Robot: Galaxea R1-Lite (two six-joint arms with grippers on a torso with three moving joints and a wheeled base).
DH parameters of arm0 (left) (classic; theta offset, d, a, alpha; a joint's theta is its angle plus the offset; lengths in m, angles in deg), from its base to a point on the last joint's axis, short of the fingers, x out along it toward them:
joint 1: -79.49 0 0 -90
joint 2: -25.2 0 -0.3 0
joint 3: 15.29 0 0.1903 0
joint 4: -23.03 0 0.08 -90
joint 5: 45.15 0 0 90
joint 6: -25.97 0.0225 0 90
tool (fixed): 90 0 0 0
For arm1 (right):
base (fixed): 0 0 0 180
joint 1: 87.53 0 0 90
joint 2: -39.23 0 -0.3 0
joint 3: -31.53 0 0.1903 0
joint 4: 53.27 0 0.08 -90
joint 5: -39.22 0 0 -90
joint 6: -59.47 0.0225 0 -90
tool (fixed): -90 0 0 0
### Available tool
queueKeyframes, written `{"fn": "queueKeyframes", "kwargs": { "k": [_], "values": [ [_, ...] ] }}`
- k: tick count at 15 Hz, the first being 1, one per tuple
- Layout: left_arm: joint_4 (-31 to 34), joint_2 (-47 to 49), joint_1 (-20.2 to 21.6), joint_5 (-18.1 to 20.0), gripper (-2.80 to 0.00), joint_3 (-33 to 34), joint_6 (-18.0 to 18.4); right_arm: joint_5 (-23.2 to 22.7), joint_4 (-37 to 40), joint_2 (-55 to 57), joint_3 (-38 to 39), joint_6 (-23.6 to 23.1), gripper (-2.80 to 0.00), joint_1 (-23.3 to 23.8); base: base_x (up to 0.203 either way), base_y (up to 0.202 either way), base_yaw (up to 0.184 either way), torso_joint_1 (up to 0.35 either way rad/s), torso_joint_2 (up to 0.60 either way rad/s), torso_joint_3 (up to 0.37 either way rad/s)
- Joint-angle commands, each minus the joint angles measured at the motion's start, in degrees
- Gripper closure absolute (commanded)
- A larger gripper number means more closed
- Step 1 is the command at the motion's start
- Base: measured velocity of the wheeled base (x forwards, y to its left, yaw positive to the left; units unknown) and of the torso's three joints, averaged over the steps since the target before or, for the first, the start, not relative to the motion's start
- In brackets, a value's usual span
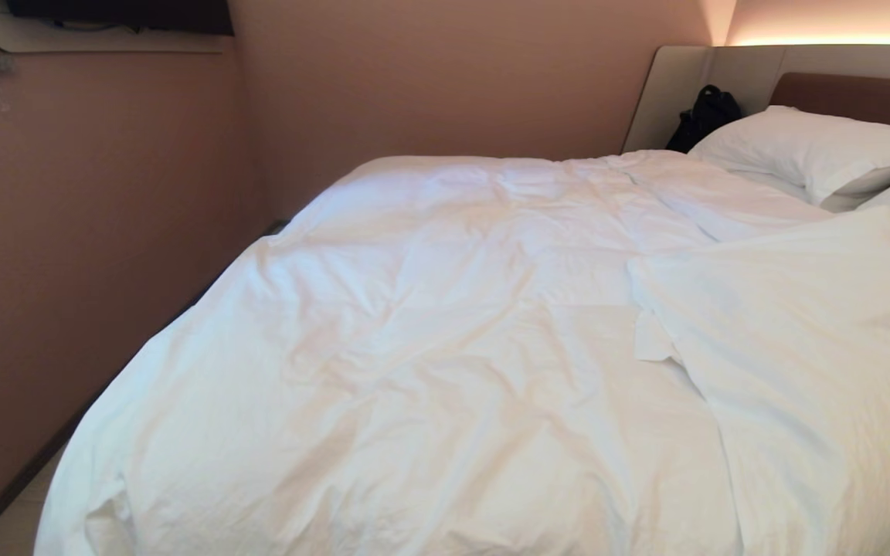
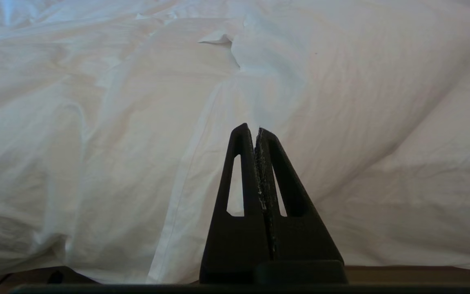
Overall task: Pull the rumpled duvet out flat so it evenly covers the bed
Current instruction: Hold the folded corner of the quilt
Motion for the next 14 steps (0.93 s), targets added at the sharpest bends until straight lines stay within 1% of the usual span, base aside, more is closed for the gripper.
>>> {"fn": "queueKeyframes", "kwargs": {
  "k": [1, 2, 3, 4, 5, 7, 8, 9, 10, 11, 12, 13, 14],
  "values": [
    [3.47, -4.64, -13.01, -12.25, 0.0, 2.14, 1.28, 0.0, 0.0, -0.01, -0.01, -0.02, 0.0, -0.02, 0.0, 0.0, 0.0, 0.0, 0.0, 0.0],
    [4.35, -7.74, -16.22, -15.73, 0.0, 4.68, 1.79, 0.0, 0.0, -0.01, -0.01, -0.02, 0.0, -0.02, 0.0, 0.0, 0.0, 0.0, 0.0, 0.0],
    [5.0, -10.03, -18.23, -18.49, 0.0, 7.27, 2.26, 0.0, 0.0, -0.01, -0.01, -0.02, 0.0, -0.02, 0.0, 0.0, 0.0, 0.0, 0.0, 0.0],
    [5.21, -11.68, -18.95, -19.71, 0.0, 8.82, 2.56, 0.0, 0.0, -0.01, -0.01, -0.02, 0.0, -0.02, 0.0, 0.0, 0.0, 0.0, 0.0, 0.0],
    [5.24, -14.15, -19.1, -19.23, 0.0, 10.49, 2.8, 0.0, 0.0, -0.01, -0.01, -0.02, 0.0, -0.02, 0.0, 0.0, 0.0, 0.0, 0.0, 0.0],
    [5.06, -19.45, -19.21, -16.31, 0.0, 14.67, 2.87, 0.0, 0.0, -0.01, -0.01, -0.02, 0.0, -0.02, 0.0, 0.0, 0.0, 0.0, 0.0, 0.0],
    [4.72, -20.57, -19.25, -15.4, 0.0, 16.44, 2.64, 0.0, 0.0, -0.01, -0.01, -0.02, 0.0, -0.02, 0.0, 0.0, 0.0, 0.0, 0.0, 0.0],
    [3.98, -20.7, -19.26, -15.19, 0.0, 16.77, 2.42, 0.0, 0.0, -0.01, -0.01, -0.02, 0.0, -0.02, 0.0, 0.0, 0.0, 0.0, 0.0, 0.0],
    [2.01, -20.75, -19.26, -15.05, 0.0, 17.54, 2.44, 0.0, 0.0, -0.01, -0.01, -0.02, 0.0, -0.02, 0.0, 0.0, 0.0, 0.0, 0.0, 0.0],
    [-1.69, -20.8, -19.31, -14.54, 0.0, 19.13, 2.52, 0.0, 0.0, -0.01, -0.01, -0.02, 0.0, -0.02, 0.0, 0.0, 0.0, 0.0, 0.0, 0.0],
    [-2.85, -20.85, -19.36, -14.04, 0.0, 19.71, 2.62, 0.0, 0.0, -0.01, -0.01, -0.02, 0.0, -0.02, 0.0, 0.0, 0.0, 0.0, 0.0, 0.0],
    [-4.95, -20.85, -19.39, -13.22, 0.0, 21.24, 2.77, 0.0, 0.0, -0.01, 0.07, -0.02, 0.0, -0.02, 0.0, 0.0, 0.0, 0.0, 0.0, 0.0],
    [-6.6, -20.79, -19.68, -11.59, 0.0, 22.59, 2.83, 0.0, 0.0, -0.01, -0.01, -0.02, 0.0, -0.02, 0.0, 0.0, 0.0, 0.0, 0.0, 0.0]
  ]
}}
